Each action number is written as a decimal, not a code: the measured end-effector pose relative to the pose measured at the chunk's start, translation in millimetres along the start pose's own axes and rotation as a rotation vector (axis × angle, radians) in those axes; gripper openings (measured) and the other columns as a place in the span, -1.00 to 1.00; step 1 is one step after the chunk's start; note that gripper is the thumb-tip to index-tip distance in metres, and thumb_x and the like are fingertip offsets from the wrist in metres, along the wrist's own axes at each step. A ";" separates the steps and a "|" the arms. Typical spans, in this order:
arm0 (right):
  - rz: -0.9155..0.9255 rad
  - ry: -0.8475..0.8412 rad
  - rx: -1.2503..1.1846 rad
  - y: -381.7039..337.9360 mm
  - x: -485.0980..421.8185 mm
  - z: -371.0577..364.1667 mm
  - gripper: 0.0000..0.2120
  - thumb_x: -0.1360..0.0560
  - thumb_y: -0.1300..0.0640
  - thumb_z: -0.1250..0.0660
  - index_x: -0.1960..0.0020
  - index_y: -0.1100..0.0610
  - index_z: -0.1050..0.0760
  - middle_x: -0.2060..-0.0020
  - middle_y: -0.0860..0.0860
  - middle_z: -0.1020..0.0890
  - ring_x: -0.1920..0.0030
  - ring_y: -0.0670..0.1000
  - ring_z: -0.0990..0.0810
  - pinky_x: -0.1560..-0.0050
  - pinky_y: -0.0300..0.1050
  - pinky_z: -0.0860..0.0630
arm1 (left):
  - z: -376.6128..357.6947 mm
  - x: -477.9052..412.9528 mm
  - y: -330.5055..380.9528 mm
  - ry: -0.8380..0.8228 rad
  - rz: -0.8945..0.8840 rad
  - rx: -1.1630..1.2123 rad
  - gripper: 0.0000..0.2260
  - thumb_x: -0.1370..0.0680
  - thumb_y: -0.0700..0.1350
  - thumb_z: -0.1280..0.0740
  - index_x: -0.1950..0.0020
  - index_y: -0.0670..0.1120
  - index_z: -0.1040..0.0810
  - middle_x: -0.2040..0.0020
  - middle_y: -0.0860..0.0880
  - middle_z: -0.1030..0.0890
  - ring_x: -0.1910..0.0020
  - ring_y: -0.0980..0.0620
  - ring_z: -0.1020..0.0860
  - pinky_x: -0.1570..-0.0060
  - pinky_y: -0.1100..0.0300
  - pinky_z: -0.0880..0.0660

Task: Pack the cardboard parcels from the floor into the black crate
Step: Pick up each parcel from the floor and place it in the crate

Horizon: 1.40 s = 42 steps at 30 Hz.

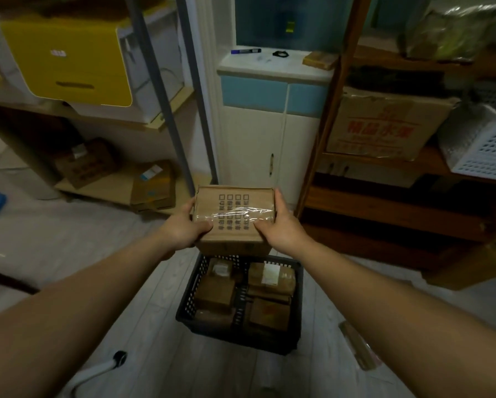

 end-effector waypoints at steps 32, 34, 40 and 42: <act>-0.146 0.226 -0.027 400.0 -278.7 -307.2 -0.35 -0.56 0.08 -0.26 -0.54 -0.08 -0.03 -0.35 0.05 -0.33 -0.27 0.04 -0.41 -0.20 -0.12 -0.37 | -140.7 -415.8 -405.0 -0.023 -0.264 -0.448 -0.37 -0.49 -0.06 -0.37 -0.50 -0.09 -0.19 -0.40 -0.13 -0.36 -0.30 -0.09 -0.44 -0.33 -0.02 -0.40; -0.123 0.236 -0.011 402.5 -280.9 -302.8 -0.35 -0.55 0.07 -0.26 -0.55 -0.06 -0.03 -0.35 0.06 -0.31 -0.26 0.05 -0.42 -0.19 -0.11 -0.39 | -141.4 -414.1 -401.1 -0.007 -0.269 -0.413 -0.38 -0.48 -0.06 -0.39 -0.48 -0.08 -0.22 -0.40 -0.13 -0.35 -0.31 -0.09 -0.44 -0.33 -0.02 -0.40; -0.131 0.354 -0.044 398.7 -246.9 -263.9 -0.40 -0.52 -0.04 -0.29 -0.50 -0.10 -0.15 -0.39 0.03 -0.36 -0.33 0.07 -0.42 -0.31 0.11 -0.43 | -158.2 -374.3 -362.7 0.015 -0.367 -0.363 -0.44 -0.48 -0.04 -0.38 -0.44 -0.06 -0.28 -0.37 -0.10 -0.29 -0.31 -0.06 -0.39 -0.31 0.13 -0.32; -0.146 0.410 -0.020 393.0 -228.0 -246.5 -0.41 -0.52 -0.07 -0.30 -0.49 -0.08 -0.19 -0.38 0.03 -0.39 -0.32 0.07 -0.43 -0.30 0.10 -0.45 | -168.4 -358.6 -345.7 -0.018 -0.380 -0.342 -0.45 -0.50 -0.04 -0.36 -0.44 -0.05 -0.26 -0.37 -0.09 -0.26 -0.32 -0.06 -0.36 -0.23 0.20 -0.29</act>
Point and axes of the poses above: each hand's wrist, its own x-axis away from the middle knuckle, its own z-axis out of the back of the hand, y = z × x, the point moved 7 cm from there along -x, towards the middle knuckle
